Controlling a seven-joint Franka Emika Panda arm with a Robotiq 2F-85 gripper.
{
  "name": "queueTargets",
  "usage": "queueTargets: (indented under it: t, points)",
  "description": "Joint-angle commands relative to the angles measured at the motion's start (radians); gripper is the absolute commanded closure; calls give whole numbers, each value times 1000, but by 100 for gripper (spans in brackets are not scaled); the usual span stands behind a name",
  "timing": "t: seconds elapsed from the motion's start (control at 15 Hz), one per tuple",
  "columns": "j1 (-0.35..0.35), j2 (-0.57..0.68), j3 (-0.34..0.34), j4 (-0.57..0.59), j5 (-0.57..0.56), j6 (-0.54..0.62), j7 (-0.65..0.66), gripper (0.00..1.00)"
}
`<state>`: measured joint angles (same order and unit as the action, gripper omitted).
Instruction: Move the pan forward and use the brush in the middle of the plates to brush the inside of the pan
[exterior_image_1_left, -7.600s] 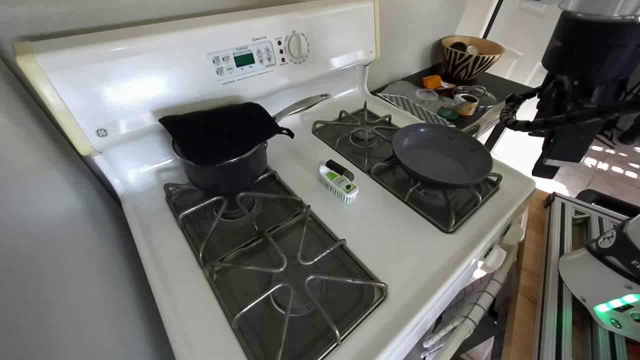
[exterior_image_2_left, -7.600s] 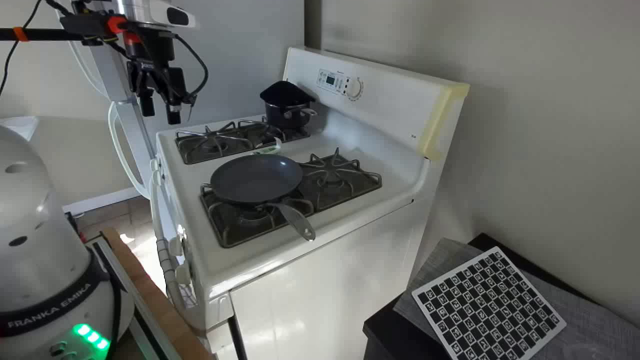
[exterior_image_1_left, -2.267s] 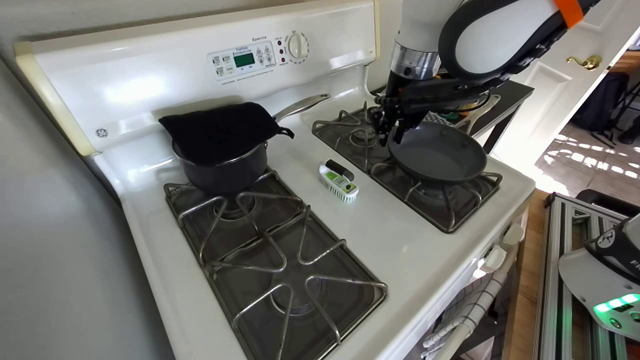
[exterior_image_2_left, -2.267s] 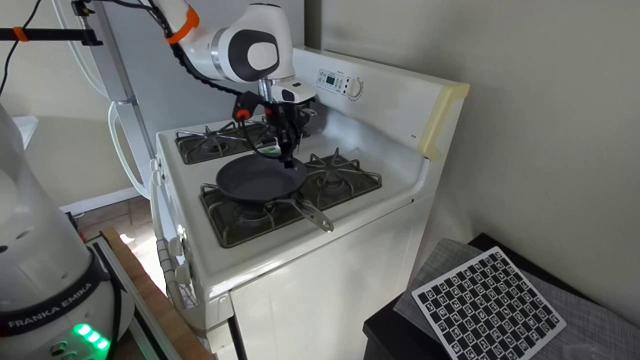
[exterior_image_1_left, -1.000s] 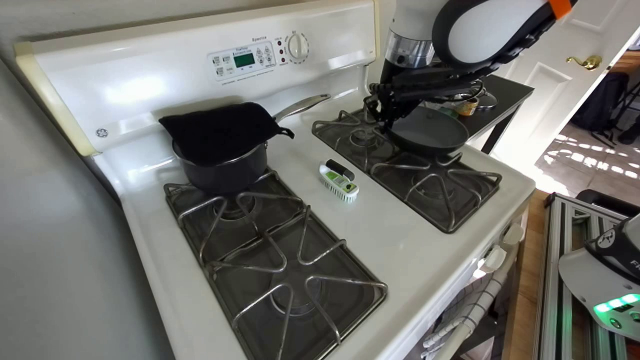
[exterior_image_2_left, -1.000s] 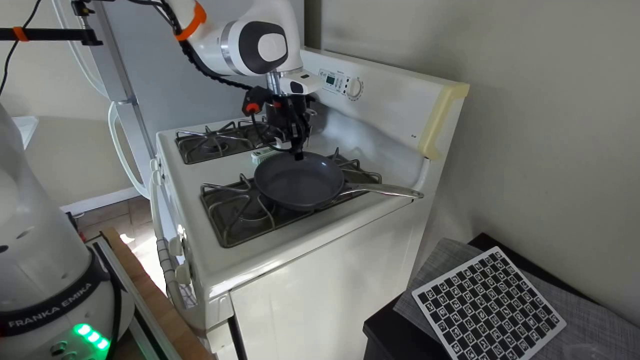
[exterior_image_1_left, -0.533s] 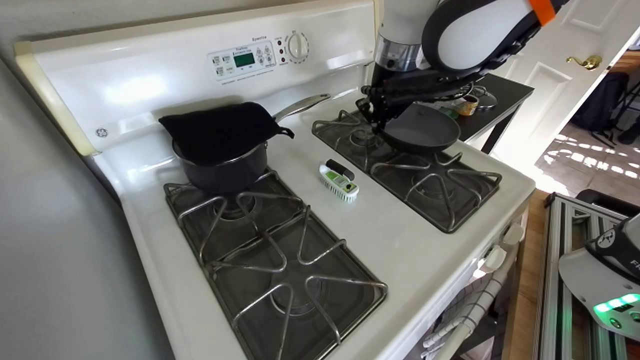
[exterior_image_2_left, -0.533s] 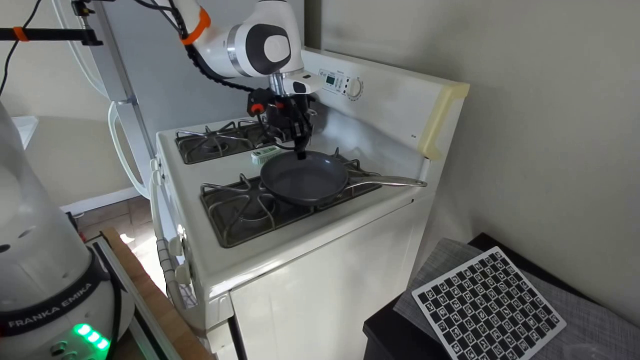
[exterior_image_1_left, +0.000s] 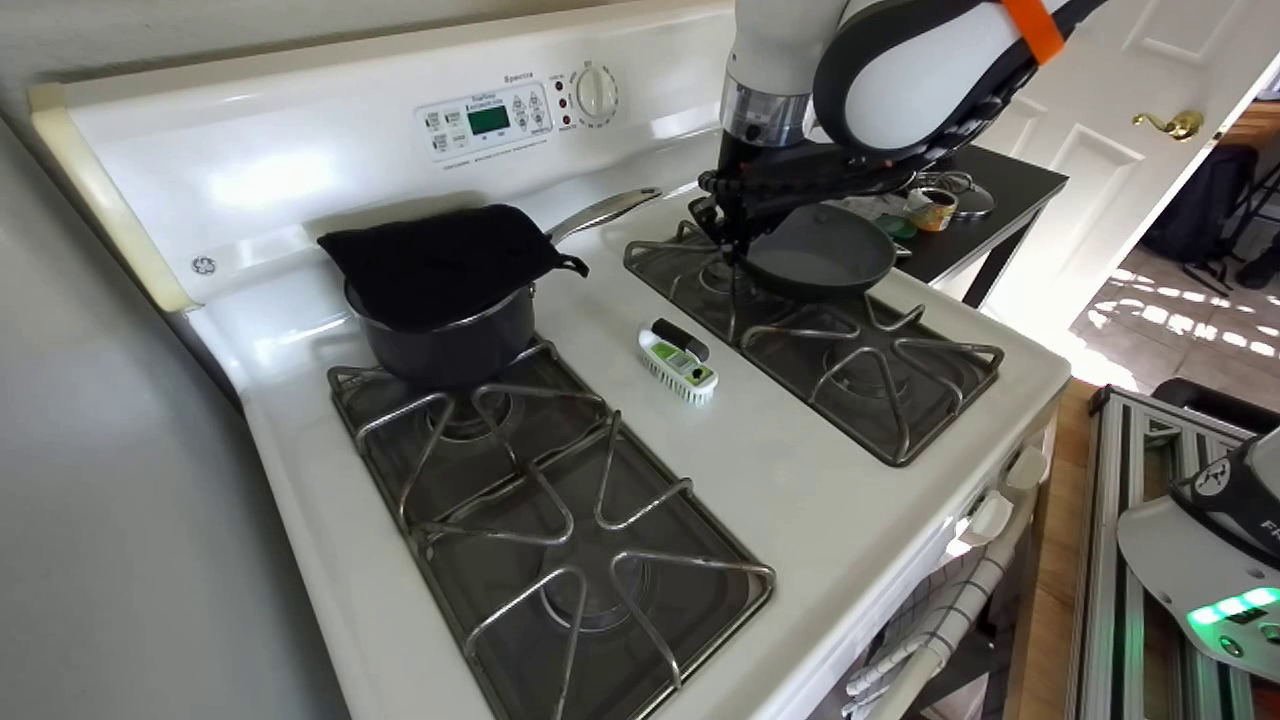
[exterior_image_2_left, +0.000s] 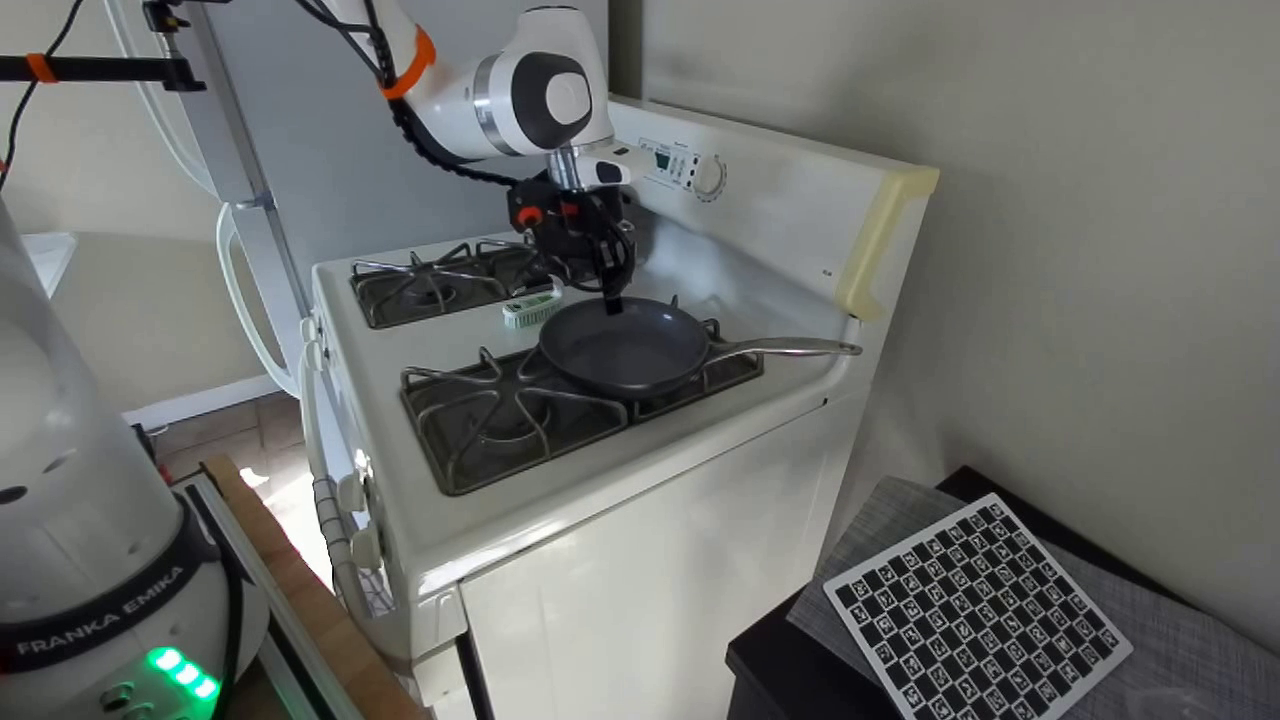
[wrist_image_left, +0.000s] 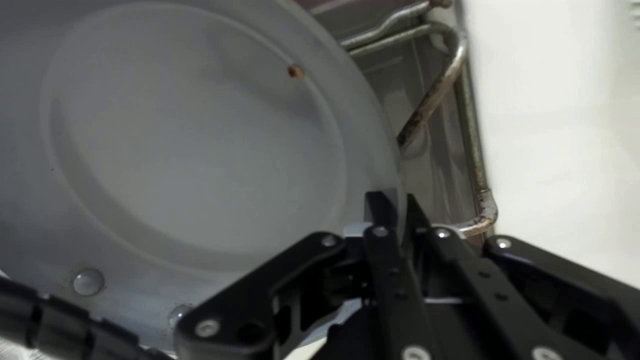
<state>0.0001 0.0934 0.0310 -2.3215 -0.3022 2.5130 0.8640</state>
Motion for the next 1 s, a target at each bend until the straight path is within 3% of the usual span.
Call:
queueTargets:
  t: [0.0,0.93]
  points:
    - [36,60,-28,34,-43,23,68,100]
    - [85,127,-69,117,-90,48,130,100]
